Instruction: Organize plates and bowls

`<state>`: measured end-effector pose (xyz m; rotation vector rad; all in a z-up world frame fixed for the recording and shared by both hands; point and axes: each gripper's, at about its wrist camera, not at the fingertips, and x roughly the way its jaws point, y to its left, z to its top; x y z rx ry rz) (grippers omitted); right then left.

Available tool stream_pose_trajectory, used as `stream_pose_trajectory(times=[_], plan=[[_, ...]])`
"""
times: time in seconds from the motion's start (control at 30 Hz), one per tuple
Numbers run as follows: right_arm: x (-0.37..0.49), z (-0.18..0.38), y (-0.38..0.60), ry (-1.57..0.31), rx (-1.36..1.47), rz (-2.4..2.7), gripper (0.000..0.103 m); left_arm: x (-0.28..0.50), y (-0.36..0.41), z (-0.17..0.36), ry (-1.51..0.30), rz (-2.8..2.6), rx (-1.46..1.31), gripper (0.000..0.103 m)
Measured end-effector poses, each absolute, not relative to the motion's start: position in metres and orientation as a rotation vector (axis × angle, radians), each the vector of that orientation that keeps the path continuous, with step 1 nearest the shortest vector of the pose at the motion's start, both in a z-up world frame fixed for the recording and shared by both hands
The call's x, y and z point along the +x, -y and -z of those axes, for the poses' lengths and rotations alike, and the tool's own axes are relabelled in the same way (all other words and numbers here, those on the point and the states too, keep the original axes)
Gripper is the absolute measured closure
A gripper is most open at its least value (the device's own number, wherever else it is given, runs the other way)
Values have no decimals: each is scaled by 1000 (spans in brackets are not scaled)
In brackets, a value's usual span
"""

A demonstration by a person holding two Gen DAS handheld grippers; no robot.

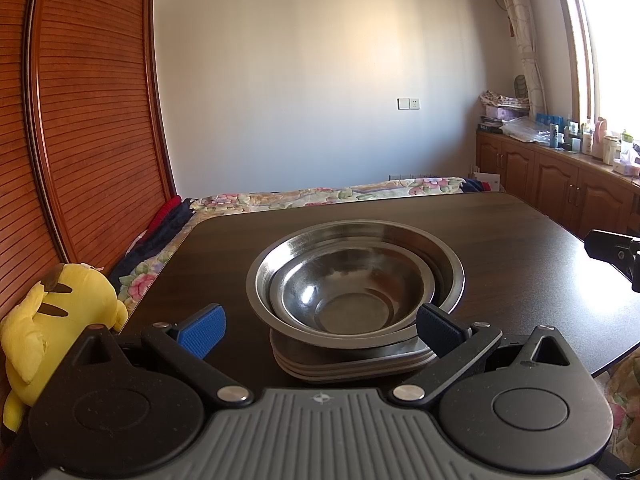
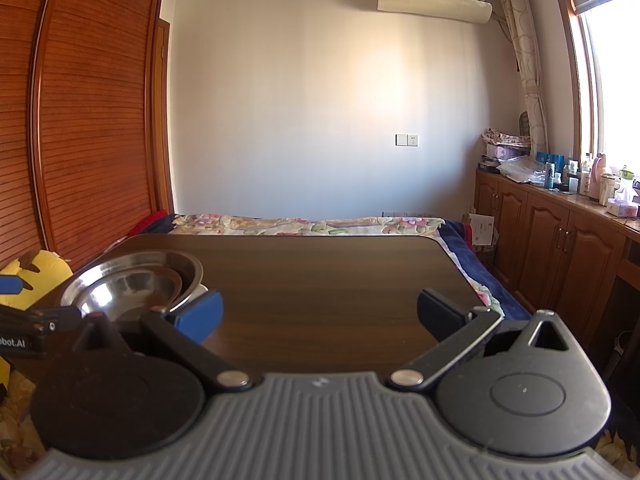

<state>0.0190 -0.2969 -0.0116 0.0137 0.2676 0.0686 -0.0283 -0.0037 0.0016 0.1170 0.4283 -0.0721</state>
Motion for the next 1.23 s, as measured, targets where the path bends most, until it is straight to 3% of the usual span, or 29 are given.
stream_pose_trajectory(times=[1.23], plan=[[21,14,297,-271,19,-66,0,-29,6,0,-427,75,113,0]])
